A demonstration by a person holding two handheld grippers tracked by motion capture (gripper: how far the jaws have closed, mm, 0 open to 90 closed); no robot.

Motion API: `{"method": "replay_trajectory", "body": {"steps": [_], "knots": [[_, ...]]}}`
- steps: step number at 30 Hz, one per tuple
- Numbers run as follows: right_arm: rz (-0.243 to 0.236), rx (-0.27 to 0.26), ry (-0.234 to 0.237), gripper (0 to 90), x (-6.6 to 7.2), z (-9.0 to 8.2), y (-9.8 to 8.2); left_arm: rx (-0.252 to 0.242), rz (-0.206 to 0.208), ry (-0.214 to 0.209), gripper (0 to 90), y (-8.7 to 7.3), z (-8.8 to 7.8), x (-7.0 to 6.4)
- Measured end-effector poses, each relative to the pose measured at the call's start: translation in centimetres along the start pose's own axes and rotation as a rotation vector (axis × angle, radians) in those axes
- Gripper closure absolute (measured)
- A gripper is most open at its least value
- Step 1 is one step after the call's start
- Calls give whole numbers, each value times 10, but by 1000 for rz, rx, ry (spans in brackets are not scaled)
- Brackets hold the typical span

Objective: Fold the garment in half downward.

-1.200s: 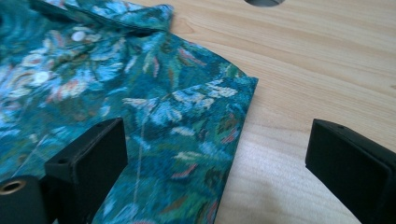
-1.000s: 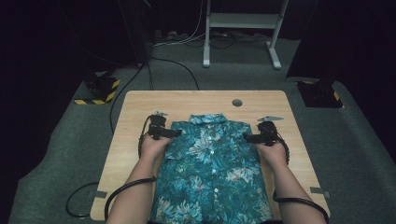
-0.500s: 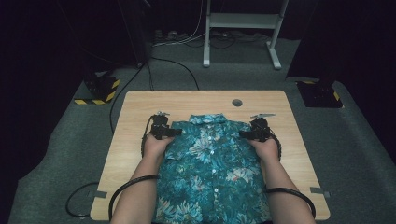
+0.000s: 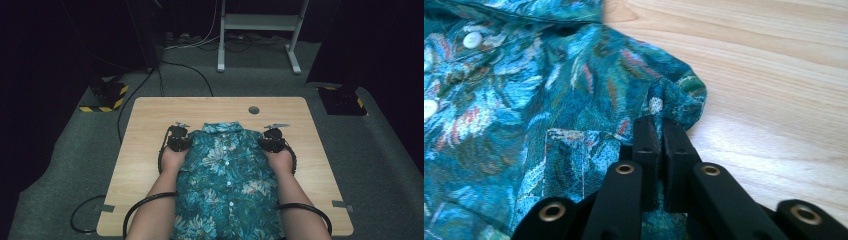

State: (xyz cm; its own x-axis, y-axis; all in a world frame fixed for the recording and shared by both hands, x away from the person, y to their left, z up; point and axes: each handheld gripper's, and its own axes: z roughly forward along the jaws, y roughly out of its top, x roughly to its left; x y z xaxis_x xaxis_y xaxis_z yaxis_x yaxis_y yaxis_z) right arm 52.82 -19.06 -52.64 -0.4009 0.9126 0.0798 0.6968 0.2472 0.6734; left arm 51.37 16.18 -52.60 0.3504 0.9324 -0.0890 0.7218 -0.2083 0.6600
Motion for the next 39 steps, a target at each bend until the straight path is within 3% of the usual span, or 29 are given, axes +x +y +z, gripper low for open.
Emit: {"method": "replay_trajectory", "body": {"steps": [4, 9, 13, 14, 22, 25, 31, 39], "knots": [[-12, 1, -2, 877, 5, 0, 1, -2, -5, 7, 883, 0, -1, -2], [4, -44, -23, 876, 1, -8, 5, -54, -32, 7, 883, 8, -12, 2], [28, -115, -32, 875, -5, -21, 15, -148, -52, 13, 883, 24, -31, 3], [28, -115, -32, 875, -5, -21, 15, -148, -52, 13, 883, 24, -31, 3], [29, -266, -48, 874, -6, -52, 42, -325, -89, -1, 883, 52, -66, 1], [28, -319, -46, 874, -5, -63, 50, -360, -93, -8, 883, 57, -75, -1], [50, -350, -34, 874, -3, -69, 43, -368, -100, -12, 882, 46, -75, -7], [65, -419, -15, 871, 9, -84, 18, -428, -119, -36, 882, 21, -90, -17]]}}
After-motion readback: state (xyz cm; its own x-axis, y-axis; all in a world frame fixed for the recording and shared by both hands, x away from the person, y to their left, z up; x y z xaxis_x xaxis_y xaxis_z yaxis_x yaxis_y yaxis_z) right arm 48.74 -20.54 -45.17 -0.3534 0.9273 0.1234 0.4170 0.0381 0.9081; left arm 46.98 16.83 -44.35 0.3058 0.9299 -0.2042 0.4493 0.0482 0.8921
